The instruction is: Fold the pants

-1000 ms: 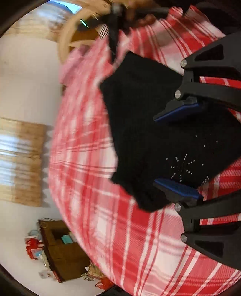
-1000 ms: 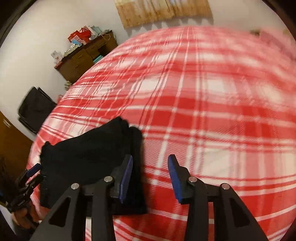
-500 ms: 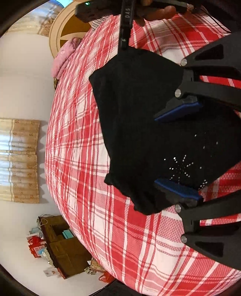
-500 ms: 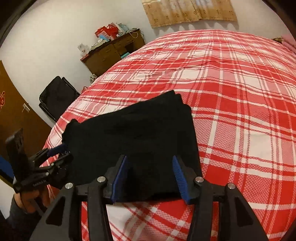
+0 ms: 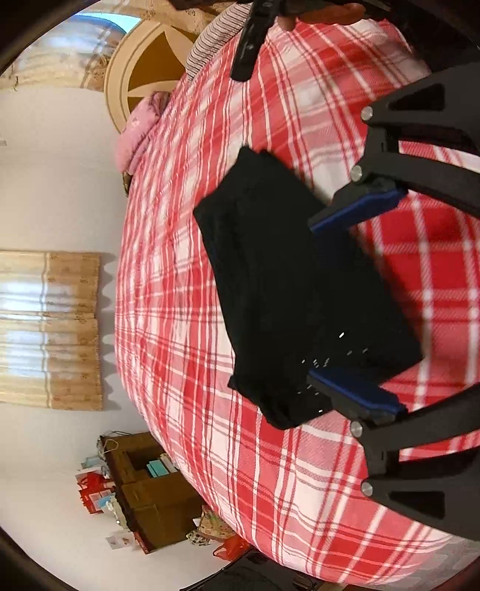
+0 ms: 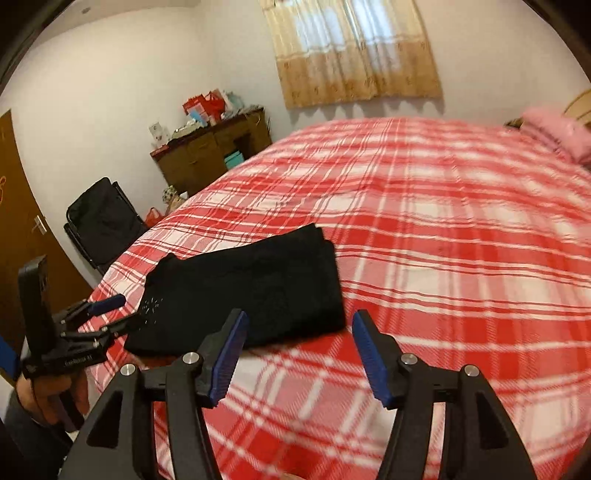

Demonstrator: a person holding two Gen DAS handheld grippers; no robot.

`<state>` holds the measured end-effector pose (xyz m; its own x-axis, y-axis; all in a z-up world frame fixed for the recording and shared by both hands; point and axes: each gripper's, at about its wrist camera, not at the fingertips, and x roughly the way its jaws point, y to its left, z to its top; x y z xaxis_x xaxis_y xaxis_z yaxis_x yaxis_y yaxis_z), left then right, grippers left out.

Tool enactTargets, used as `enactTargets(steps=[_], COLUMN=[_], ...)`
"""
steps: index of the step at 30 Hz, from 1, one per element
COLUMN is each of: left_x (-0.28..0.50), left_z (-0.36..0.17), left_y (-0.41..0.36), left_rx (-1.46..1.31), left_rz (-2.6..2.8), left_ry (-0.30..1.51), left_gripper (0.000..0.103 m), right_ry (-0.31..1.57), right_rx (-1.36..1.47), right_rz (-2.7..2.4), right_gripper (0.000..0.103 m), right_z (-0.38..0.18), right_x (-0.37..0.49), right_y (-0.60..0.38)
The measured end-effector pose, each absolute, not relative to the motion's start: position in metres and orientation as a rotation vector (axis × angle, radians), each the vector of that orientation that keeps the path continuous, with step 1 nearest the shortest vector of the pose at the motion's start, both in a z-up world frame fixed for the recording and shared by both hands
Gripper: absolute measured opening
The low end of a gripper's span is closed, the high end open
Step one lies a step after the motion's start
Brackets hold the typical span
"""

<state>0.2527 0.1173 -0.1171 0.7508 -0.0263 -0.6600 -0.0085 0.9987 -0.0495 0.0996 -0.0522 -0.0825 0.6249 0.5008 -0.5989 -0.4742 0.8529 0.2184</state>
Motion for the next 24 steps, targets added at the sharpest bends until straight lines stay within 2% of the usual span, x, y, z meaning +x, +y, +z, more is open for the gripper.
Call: enactTargets(steps=[3, 7, 12, 16, 19, 24], left_x=[0.236, 0.215, 0.198, 0.192, 0.191, 0.193], left_z=[-0.108, -0.094, -0.080, -0.072, -0.069, -0.069], left_y=[0.106, 0.094, 0.084, 0.083, 0.085, 0.091], left_rx=[-0.040, -0.041, -0.026, -0.029, -0.034, -0.063], left_rz=[-0.025, -0.031, -0.036, -0.024, -0.010, 0.008], left_ry=[0.694, 0.645, 0.606, 0.575, 0.553, 0.541], left_gripper=[0.082, 0.092, 0.093, 0.101, 0.103, 0.103], right_ry=[0.640, 0.574, 0.547, 0.518, 0.508, 0.508], right_rx=[0.022, 0.050, 0.049, 0.069, 0.067, 0.064], right_rz=[0.540, 0.524, 0.530, 0.542, 0.538, 0.538], right_gripper=[0.067, 0.069, 0.071, 0.071, 0.072, 0.072], right_z=[-0.070, -0.057, -0.047, -0.038, -0.035, -0.036], right_x=[0.069, 0.038, 0.022, 0.015, 0.013, 0.011], right_y=[-0.066, -0.085, -0.090, -0.094, -0.094, -0.093])
